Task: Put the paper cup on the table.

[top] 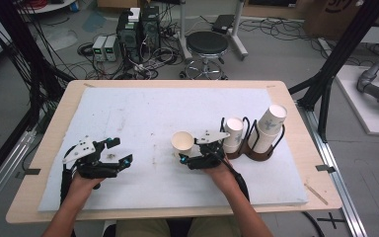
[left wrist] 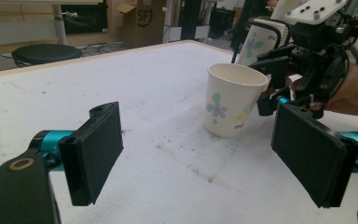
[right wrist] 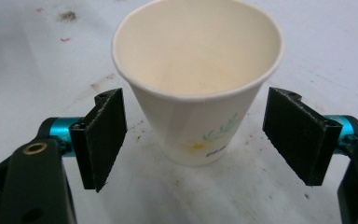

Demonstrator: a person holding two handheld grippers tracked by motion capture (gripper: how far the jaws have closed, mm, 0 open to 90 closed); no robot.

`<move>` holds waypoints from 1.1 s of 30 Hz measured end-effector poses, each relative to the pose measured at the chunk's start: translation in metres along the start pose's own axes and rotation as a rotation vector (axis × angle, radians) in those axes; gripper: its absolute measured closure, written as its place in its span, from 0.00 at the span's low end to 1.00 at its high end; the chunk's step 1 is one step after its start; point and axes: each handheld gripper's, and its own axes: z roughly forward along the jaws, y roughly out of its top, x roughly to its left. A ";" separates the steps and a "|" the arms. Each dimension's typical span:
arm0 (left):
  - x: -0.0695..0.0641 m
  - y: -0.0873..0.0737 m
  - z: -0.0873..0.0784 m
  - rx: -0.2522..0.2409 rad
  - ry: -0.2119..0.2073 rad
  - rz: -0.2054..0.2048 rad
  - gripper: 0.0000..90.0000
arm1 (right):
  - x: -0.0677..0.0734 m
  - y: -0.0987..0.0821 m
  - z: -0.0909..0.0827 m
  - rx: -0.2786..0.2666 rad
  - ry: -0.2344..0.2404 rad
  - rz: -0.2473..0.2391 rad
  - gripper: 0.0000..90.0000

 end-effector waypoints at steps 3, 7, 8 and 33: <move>0.000 0.001 0.000 -0.002 -0.001 -0.002 0.18 | -0.001 -0.003 -0.011 -0.017 0.002 0.007 0.25; -0.001 0.004 0.001 -0.013 0.016 -0.022 0.18 | -0.002 -0.008 -0.028 -0.057 0.006 0.015 0.25; 0.000 0.005 0.001 -0.019 0.011 -0.029 0.17 | -0.001 -0.009 -0.033 -0.070 0.004 0.013 0.25; -0.005 0.008 -0.001 -0.048 -0.003 -0.014 0.18 | -0.015 -0.041 -0.130 -0.238 -0.083 0.017 0.25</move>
